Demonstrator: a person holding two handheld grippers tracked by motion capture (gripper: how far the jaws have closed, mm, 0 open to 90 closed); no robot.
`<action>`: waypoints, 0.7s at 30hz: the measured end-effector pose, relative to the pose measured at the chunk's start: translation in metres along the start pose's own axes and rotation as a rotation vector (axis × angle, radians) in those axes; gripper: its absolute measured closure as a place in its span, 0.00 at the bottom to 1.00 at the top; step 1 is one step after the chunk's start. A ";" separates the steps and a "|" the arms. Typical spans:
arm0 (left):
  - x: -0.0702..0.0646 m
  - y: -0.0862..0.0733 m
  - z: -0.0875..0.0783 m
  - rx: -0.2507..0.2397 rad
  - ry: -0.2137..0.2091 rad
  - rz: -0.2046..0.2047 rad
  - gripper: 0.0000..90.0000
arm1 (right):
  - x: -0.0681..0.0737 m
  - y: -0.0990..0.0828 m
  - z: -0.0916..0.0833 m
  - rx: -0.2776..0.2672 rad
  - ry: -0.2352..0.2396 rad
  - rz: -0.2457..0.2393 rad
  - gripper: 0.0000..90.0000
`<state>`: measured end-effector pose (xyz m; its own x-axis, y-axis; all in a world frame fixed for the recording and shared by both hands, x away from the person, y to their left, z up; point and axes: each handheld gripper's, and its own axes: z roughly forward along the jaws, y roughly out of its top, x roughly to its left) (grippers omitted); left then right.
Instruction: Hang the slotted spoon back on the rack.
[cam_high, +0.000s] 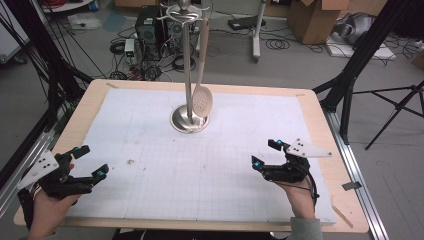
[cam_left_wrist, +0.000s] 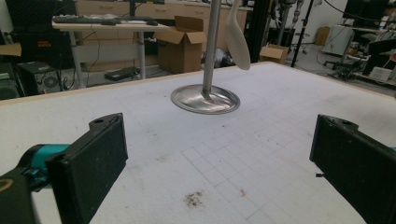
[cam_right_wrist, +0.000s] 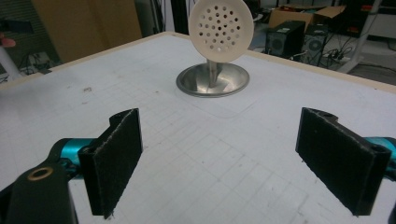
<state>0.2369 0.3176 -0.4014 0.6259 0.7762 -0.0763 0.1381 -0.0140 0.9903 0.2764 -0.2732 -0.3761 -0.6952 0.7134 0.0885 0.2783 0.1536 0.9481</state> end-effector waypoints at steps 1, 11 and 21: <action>0.000 0.000 0.001 0.000 0.000 -0.001 0.05 | -0.001 -0.001 -0.002 -0.008 -0.004 -0.005 0.15; 0.000 -0.002 0.007 0.016 -0.007 0.004 0.05 | -0.016 -0.017 -0.021 -0.035 -0.049 0.044 0.15; 0.000 -0.003 0.007 0.020 -0.006 0.004 0.05 | -0.024 -0.030 -0.040 -0.061 -0.089 0.079 0.15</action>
<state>0.2419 0.3127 -0.4051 0.6309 0.7724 -0.0735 0.1511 -0.0294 0.9881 0.2585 -0.3224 -0.3948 -0.6106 0.7798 0.1384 0.2869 0.0549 0.9564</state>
